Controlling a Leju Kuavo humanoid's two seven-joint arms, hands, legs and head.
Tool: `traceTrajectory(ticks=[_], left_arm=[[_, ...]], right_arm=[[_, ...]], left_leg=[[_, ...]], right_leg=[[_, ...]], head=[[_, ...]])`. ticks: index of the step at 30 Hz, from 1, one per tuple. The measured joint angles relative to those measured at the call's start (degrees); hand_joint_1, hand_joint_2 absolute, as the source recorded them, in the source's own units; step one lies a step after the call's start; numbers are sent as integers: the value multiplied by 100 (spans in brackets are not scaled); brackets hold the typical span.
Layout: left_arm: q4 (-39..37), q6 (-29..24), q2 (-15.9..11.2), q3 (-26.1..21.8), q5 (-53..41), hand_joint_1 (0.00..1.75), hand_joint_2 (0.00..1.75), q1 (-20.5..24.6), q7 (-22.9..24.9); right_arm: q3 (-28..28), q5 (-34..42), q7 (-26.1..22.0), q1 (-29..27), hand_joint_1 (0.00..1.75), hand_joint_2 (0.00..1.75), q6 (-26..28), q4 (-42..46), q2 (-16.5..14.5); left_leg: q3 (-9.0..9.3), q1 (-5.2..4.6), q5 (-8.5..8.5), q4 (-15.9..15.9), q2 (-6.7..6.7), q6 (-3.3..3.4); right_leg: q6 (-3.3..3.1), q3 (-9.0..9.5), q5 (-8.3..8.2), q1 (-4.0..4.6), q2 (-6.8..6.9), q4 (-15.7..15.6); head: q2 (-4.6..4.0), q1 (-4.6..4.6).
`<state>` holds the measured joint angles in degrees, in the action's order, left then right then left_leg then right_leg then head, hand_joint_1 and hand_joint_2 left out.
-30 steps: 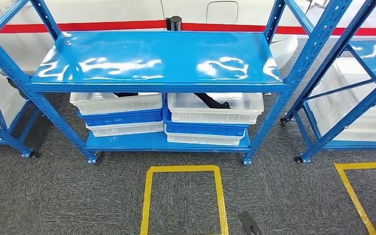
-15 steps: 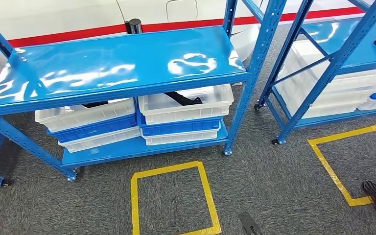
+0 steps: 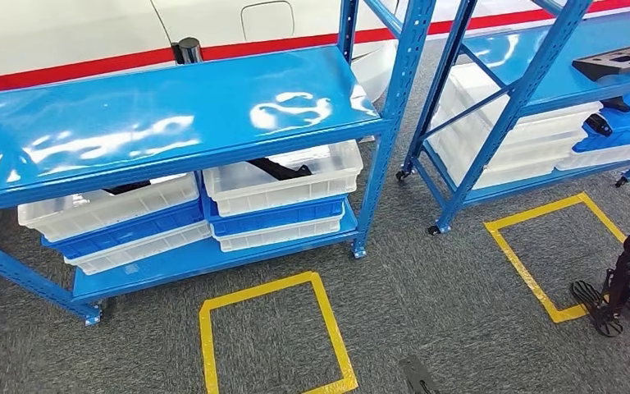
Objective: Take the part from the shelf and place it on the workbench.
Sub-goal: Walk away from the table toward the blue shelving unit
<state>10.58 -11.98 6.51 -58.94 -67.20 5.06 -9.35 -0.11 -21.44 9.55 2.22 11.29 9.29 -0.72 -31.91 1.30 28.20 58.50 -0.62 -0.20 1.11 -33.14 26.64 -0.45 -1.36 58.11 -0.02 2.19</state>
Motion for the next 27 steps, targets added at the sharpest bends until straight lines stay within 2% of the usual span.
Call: traceTrajectory(ticks=[2,4,7,10,13,14,17,21,27], left_arm=[[-1,1,3,-1,1,0,175,-3,-1],[-1,2,-3,-1,1,0,175,-3,-6],[-1,5,-8,-1,1,0,175,-3,-11],[-1,5,-7,-1,2,0,175,-2,-11],[-1,2,-7,-1,20,0,175,-2,-11],[-1,1,-7,-1,27,0,131,-2,-12],[-1,0,-4,-1,36,0,0,-2,-15],[-1,0,-1,-1,34,0,0,-2,-18],[-1,-4,-2,-1,12,0,0,-2,-19]], right_arm=[[1,-1,8,-4,0,87,-11,-1,1],[1,1,10,0,0,175,-31,-1,-4],[0,2,9,-2,0,175,-46,-1,-4],[0,5,8,-2,0,175,-50,-1,-5],[0,-5,-9,-1,0,44,-51,0,-5],[0,-8,-29,-1,0,0,-60,0,-5],[0,-9,-117,-1,0,0,-120,0,-4],[0,-22,-146,-2,0,0,-202,0,0],[3,-96,-136,-2,0,0,-231,0,-3]], left_leg=[[1,-26,-7,-4,3,16],[0,-48,-9,-1,2,42],[-14,-63,-17,4,2,66],[-19,-68,-14,7,3,75],[-18,-68,-6,8,3,86],[-17,-67,-5,8,3,88],[-15,-59,-5,6,3,87],[-16,-44,-5,8,3,87],[-22,-67,5,19,3,109]], right_leg=[[-12,-11,-8,-15,0,-18],[12,9,-29,-32,0,-41],[55,40,-59,-45,-1,-61],[67,36,-64,-48,-1,-67],[105,35,-55,-48,-1,-69],[117,35,-52,-46,-1,-69],[122,33,-51,-39,-1,-67],[123,33,-52,-28,-1,-66],[141,35,-63,-61,-1,-71]], head=[[0,2],[0,2],[0,1],[0,-1],[0,-1],[0,-1],[0,-1],[0,-1],[0,-1]])
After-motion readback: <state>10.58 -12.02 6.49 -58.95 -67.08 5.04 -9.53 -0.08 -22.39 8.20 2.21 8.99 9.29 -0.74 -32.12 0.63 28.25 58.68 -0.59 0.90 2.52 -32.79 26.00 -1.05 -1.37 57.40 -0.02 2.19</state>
